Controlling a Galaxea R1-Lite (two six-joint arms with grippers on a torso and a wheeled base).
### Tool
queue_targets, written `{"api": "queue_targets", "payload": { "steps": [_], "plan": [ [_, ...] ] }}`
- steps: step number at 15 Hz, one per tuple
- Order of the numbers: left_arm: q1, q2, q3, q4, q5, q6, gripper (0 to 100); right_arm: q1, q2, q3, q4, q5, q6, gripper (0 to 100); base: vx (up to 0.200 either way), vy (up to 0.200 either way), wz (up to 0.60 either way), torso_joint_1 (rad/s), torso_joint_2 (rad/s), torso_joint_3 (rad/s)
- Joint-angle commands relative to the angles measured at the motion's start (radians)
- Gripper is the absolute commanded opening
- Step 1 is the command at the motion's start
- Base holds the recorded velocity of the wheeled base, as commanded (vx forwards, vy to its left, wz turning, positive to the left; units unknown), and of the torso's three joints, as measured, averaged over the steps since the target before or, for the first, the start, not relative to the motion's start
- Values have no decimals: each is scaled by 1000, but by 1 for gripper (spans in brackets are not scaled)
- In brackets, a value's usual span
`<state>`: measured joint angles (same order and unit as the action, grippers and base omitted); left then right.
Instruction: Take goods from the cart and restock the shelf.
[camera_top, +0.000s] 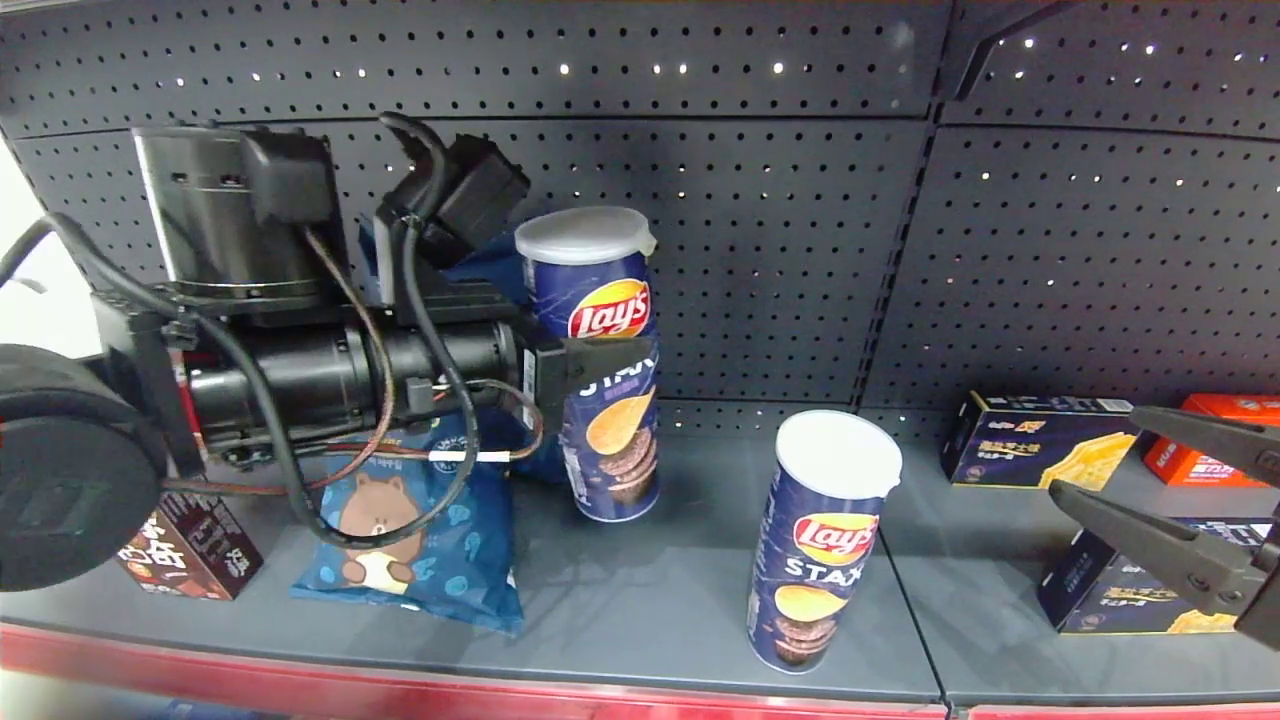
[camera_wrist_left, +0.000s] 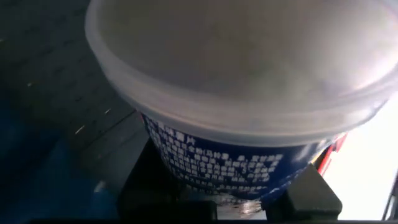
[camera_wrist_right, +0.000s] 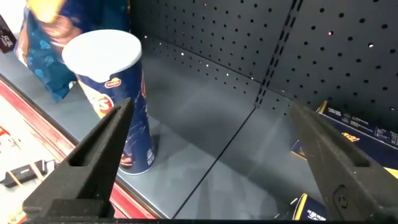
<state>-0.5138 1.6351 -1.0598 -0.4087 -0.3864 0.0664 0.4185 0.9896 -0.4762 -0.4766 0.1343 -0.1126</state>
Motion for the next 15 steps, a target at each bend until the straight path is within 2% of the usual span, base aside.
{"api": "queue_targets", "payload": {
  "steps": [1,4,6,8,15],
  "plan": [
    [0,103,-52,-7,-12,1,0,0,6,2,0,1,-1,100,0,0,0,0,0,0],
    [-8,181,-126,-10,-26,3,0,0,1,10,-2,1,-1,100,0,0,0,0,0,0],
    [-14,227,-152,-28,-72,20,0,0,1,10,-2,1,1,100,0,0,0,0,0,0],
    [-15,298,-189,-102,-138,24,0,0,0,5,-2,1,1,100,0,0,0,0,0,0],
    [-15,471,-338,-108,-149,26,0,-1,17,-7,-5,1,1,100,0,0,0,0,0,0]
  ]
}}
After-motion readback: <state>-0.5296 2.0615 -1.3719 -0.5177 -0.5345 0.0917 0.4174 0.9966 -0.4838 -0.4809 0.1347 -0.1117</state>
